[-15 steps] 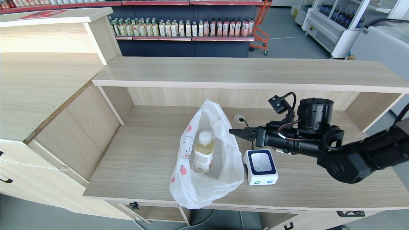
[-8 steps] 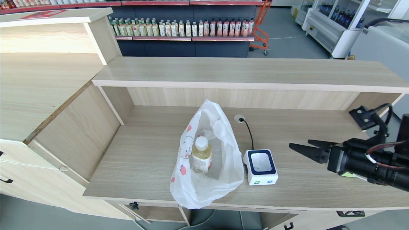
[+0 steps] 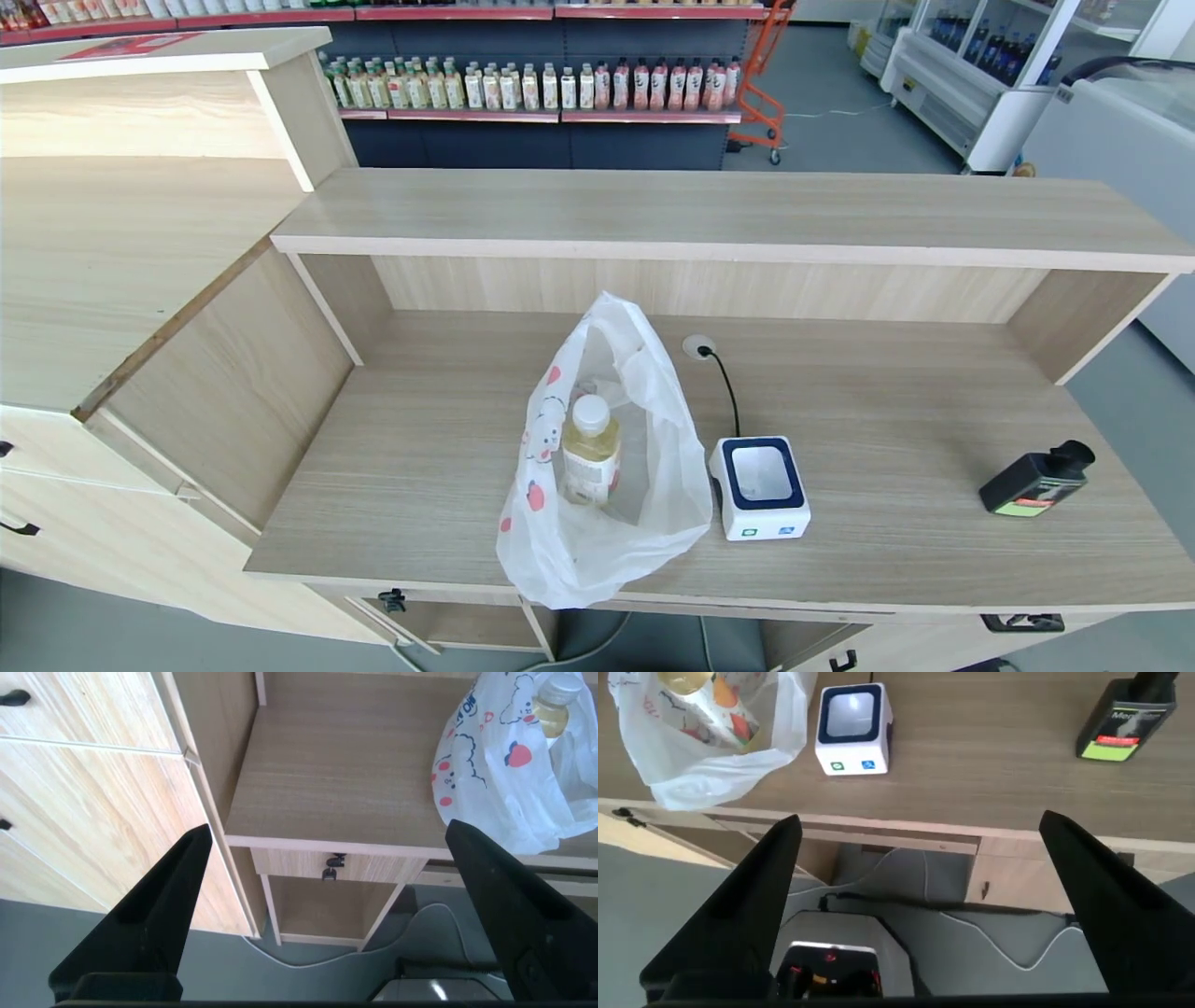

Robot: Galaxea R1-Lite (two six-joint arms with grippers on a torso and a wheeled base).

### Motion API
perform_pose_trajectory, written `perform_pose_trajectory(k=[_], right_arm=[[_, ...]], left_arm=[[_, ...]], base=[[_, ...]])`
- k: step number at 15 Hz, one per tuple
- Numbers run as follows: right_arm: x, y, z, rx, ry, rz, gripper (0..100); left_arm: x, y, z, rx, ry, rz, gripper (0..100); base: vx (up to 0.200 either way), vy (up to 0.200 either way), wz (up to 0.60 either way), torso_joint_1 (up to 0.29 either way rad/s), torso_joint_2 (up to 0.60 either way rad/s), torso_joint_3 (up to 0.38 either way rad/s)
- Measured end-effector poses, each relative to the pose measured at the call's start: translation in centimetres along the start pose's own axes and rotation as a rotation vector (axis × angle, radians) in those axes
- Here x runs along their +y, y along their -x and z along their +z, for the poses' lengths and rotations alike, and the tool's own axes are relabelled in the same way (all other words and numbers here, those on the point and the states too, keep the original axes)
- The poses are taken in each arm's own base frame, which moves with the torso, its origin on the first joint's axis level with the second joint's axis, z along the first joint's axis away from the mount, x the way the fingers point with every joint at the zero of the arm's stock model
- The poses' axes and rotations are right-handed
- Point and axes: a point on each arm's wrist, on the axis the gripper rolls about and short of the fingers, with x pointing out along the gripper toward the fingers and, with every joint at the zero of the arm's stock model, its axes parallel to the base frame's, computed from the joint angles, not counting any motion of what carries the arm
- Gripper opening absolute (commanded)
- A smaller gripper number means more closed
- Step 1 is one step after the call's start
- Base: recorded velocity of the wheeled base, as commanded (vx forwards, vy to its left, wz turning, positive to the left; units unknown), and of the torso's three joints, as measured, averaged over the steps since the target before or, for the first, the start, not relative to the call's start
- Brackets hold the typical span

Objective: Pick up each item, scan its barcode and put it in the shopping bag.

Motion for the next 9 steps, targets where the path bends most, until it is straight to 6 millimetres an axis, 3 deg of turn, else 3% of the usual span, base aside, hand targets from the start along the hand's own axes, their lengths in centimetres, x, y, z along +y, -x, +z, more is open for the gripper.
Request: perform_pose_trajectory(k=[3, 9], right_arm=[[0.1, 2.2, -2.9, -0.091, 0.053, -0.065, 100], [0.0, 3.0, -4.0, -0.187, 0.082, -0.145, 100]], left_arm=[[0.0, 0.0, 0.0, 0.0, 0.0, 0.0, 100], [0.0, 0.0, 0.0, 0.0, 0.0, 0.0, 100]], base=[[0.0, 0.0, 0.0, 0.0, 0.0, 0.0], [0.0, 0.0, 0.0, 0.0, 0.0, 0.0]])
